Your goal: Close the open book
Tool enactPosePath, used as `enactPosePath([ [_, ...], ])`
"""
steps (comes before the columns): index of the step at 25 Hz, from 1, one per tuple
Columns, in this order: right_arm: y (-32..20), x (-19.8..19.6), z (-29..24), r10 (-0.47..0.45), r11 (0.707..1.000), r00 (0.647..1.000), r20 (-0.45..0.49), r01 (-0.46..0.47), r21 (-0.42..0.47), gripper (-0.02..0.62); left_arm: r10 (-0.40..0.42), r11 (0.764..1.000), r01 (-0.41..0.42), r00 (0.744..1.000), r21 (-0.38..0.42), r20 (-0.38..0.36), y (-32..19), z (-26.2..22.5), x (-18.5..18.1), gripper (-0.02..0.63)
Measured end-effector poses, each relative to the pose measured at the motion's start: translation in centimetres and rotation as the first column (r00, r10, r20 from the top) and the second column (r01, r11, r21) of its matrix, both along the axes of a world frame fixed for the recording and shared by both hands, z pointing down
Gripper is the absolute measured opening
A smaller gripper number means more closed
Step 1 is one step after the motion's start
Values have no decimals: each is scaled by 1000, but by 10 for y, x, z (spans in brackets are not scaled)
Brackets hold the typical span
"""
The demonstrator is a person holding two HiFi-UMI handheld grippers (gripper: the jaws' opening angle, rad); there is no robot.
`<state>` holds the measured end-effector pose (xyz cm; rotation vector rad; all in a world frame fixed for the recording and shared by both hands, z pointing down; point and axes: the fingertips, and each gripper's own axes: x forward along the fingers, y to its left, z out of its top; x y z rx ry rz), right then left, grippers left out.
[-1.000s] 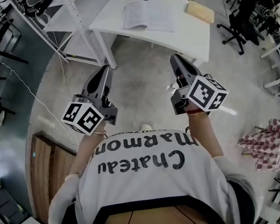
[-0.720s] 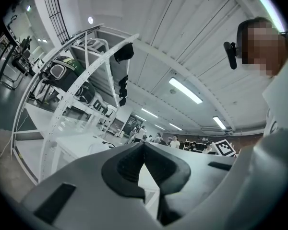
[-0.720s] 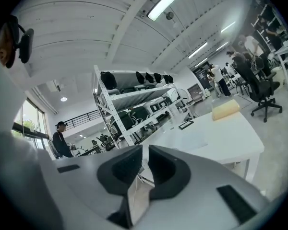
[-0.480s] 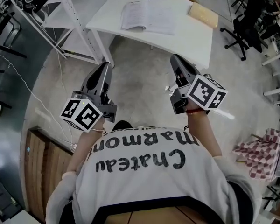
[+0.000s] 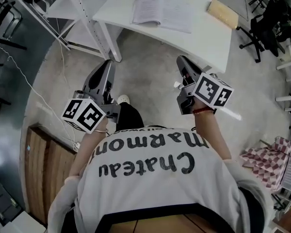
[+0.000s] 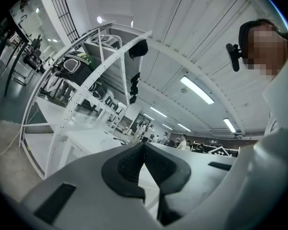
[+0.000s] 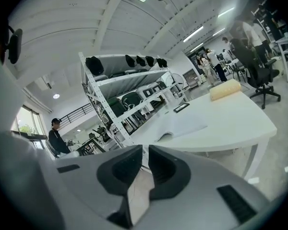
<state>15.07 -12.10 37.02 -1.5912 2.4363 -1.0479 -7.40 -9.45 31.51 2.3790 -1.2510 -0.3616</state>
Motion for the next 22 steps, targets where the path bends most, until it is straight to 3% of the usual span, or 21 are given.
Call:
enactPosePath([
  [5, -47, -18, 15, 7, 998, 1000, -24, -8, -64, 57, 12, 1000, -12, 1000, -20, -3, -51, 10, -18, 23],
  [13, -145, -51, 18, 33, 996, 999, -39, -37, -87, 57, 37, 999, -36, 999, -16, 30, -157, 3, -58, 23],
  [22, -231, -87, 35, 139, 983, 988, 68, -129, -131, 57, 81, 997, -81, 996, -10, 41, -252, -9, -111, 23],
])
